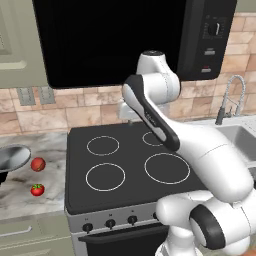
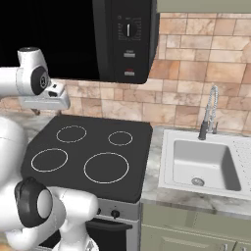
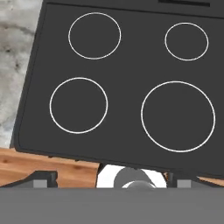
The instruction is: Place the pan on the rear left burner on the stove. Then place the tomato and the onion in the pan and turn on the rear left burner.
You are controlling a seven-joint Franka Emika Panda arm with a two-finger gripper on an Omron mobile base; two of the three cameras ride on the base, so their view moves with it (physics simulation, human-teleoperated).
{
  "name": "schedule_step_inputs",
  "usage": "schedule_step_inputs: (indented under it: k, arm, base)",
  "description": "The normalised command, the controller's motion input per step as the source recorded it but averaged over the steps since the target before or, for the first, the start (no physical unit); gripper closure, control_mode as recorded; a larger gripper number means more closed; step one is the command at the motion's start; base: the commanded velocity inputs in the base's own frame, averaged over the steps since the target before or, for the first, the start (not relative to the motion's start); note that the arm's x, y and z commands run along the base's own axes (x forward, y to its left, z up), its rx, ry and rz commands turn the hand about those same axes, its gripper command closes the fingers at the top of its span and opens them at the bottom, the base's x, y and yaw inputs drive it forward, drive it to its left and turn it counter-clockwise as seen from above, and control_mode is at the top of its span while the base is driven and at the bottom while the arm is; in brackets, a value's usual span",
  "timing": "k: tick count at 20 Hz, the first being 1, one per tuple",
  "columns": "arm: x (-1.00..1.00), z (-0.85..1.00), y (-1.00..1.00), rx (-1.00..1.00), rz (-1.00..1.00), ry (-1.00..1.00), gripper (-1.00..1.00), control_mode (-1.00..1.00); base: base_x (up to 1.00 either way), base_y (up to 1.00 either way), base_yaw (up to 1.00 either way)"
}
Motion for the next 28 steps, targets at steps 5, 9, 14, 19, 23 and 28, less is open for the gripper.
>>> schedule_step_inputs:
  k: [5,9,14,19,23,28]
  arm:
    - [0.0,0.0,0.53,0.0,0.0,0.15,-1.0,-1.0]
    - [0.0,0.0,0.47,0.0,0.0,0.12,-1.0,-1.0]
    - [0.0,0.0,0.44,0.0,0.0,0.07,-1.0,-1.0]
    - [0.0,-0.05,0.53,0.0,0.0,0.05,-1.0,-1.0]
    - [-0.02,-0.1,0.54,0.0,0.0,0.04,-1.0,-1.0]
    - [-0.06,-0.1,0.54,0.0,0.0,0.01,-1.0,-1.0]
  base:
    - [0.0,0.0,0.0]
    - [0.0,0.0,0.0]
    - [0.0,0.0,0.0]
    - [0.0,0.0,0.0]
    - [0.0,0.0,0.0]
    - [0.0,0.0,0.0]
